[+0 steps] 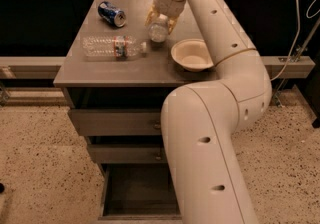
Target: Place blue plastic bottle into bottom drawer
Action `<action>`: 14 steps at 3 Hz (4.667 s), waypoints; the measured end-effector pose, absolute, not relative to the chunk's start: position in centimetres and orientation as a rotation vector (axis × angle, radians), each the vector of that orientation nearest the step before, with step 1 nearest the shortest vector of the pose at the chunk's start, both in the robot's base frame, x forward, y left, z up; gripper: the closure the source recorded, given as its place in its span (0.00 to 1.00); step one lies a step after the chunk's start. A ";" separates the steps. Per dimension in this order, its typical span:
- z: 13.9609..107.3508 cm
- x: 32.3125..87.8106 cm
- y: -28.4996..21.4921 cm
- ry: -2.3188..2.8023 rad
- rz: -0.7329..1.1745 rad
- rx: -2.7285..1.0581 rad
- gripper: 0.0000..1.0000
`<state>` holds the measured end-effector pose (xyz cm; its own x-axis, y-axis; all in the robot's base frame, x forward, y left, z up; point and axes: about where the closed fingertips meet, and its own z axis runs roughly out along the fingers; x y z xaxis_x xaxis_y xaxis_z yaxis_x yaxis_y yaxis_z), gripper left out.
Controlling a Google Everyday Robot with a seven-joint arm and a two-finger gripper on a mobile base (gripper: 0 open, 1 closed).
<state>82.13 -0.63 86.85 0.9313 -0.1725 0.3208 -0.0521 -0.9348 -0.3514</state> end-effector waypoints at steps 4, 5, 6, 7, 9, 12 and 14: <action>112.1 65.2 -5.0 0.071 -0.677 -2.082 1.00; 116.1 58.4 -2.1 0.068 -0.605 -1.902 1.00; 115.0 55.7 -0.9 0.067 -0.506 -1.866 1.00; 115.0 55.7 -0.9 0.067 -0.506 -1.866 1.00; 110.0 53.2 0.1 0.158 -0.444 -1.743 1.00; 94.0 43.2 -3.5 0.414 -0.237 -1.614 1.00; 77.3 33.4 -5.0 0.662 0.072 -1.790 1.00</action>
Offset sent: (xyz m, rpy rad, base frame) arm -0.1253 -0.0213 0.1867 0.4203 -0.2273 0.1015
